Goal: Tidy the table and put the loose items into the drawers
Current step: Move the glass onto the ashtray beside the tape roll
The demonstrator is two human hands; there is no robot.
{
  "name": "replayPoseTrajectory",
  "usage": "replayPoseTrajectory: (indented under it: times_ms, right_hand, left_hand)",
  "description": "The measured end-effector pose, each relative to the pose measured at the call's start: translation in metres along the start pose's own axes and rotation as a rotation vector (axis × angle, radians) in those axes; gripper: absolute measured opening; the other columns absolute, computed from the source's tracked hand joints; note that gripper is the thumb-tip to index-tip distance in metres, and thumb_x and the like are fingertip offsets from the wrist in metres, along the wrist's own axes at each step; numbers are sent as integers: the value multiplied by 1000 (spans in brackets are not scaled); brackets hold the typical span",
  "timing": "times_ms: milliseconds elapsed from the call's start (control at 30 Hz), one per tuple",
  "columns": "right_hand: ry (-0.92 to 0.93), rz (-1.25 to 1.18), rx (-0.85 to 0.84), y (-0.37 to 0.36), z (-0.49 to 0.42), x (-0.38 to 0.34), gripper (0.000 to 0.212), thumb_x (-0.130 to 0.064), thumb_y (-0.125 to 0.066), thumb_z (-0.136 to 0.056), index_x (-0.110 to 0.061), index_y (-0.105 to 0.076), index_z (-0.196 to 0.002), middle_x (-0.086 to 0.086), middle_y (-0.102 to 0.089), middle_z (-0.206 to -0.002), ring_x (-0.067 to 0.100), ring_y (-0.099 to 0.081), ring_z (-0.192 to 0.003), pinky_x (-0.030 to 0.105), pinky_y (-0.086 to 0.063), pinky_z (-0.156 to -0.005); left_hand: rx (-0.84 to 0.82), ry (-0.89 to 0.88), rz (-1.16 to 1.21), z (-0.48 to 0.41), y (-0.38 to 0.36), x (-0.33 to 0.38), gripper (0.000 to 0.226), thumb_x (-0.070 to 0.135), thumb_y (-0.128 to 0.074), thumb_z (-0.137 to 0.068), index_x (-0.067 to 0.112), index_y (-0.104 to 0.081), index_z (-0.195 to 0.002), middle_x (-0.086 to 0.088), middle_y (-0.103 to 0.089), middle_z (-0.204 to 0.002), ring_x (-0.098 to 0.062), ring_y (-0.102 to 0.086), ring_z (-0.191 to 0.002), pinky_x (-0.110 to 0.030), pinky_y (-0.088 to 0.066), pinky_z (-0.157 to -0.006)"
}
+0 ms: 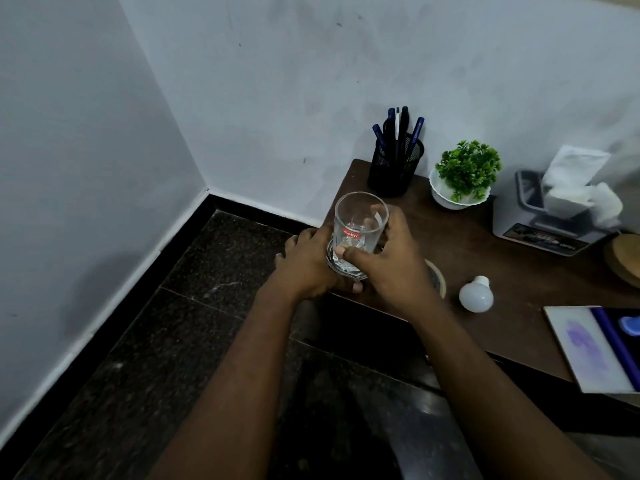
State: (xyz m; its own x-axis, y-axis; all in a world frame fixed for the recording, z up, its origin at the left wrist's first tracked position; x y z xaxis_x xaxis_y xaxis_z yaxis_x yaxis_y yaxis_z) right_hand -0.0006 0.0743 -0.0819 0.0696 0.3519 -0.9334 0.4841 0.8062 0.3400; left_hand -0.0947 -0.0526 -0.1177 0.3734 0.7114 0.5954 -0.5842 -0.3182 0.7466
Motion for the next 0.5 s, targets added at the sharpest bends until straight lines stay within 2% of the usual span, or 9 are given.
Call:
replayPoseTrajectory:
  times_ms: [67,133,200,267,300,367,400,500]
  right_hand:
    - [-8,-1,-8,1,1,3,68,-30,-87,-75,-45,-43,-124,-34,-61,-112,-14,-60,-104,9,-50,-78]
    - [-17,17,-23,2,2,5,69,-30,-86,-76,-45,-40,-126,-32,-59,-115,-15,-59,-105,3,-47,-76]
    - [-28,30,-66,3,2,7,74,-26,-86,-77,-44,-38,-131,-27,-59,-122,-12,-59,-110,8,-50,-84]
    - [-48,-14,-122,8,1,8,84,-16,-88,-77,-35,-38,-141,-15,-58,-135,-2,-59,-120,23,-53,-99]
    - [-68,-47,-138,14,1,7,92,-11,-88,-76,-29,-35,-148,-7,-56,-141,5,-58,-125,25,-52,-101]
    - [-90,-35,-127,37,0,2,97,-10,-88,-76,-24,-32,-154,3,-49,-147,13,-53,-130,17,-48,-99]
    - [-89,14,-100,52,0,-1,93,-12,-88,-77,-25,-36,-153,4,-49,-148,14,-52,-131,16,-45,-99]
    - [-73,200,28,106,10,-4,65,-18,-82,-84,-23,-53,-142,-5,-58,-137,12,-56,-122,29,-48,-101]
  left_hand:
    - [-3,1,-10,0,0,1,140,85,-65,-31,39,-23,-157,-2,-37,-161,-32,-25,-153,-62,-22,-121]
    - [-4,8,-15,1,0,2,142,85,-65,-31,38,-22,-158,-3,-35,-162,-33,-24,-153,-62,-22,-122]
    - [-16,28,-12,2,1,3,142,83,-70,-34,38,-19,-159,-4,-31,-164,-34,-20,-155,-64,-20,-122]
    - [-39,35,-28,3,2,6,141,76,-82,-44,36,-14,-161,-5,-25,-167,-35,-15,-157,-64,-17,-123]
    - [-44,32,-38,4,4,9,142,71,-87,-49,34,-10,-162,-6,-22,-169,-36,-13,-157,-64,-17,-123]
    - [-3,19,-30,8,14,18,144,62,-94,-51,35,-7,-162,-6,-22,-169,-37,-17,-156,-66,-18,-122]
    - [54,25,-6,12,22,23,143,57,-97,-50,38,-8,-161,-5,-26,-168,-38,-21,-155,-68,-18,-122]
    - [271,50,103,30,53,39,130,40,-100,-52,40,-16,-152,-10,-37,-159,-37,-30,-150,-70,-23,-119]
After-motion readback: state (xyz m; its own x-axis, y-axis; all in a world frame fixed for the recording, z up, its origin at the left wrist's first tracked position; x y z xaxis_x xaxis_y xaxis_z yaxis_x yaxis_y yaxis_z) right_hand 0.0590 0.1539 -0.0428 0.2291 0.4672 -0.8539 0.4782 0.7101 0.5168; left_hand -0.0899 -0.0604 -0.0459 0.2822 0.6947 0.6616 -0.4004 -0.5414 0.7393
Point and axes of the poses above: each hand's wrist, its own z-axis away from the middle knuckle, its own y-axis out of the back of the hand, x = y × z, the point moved 4 cm from there along -z, towards the middle knuckle
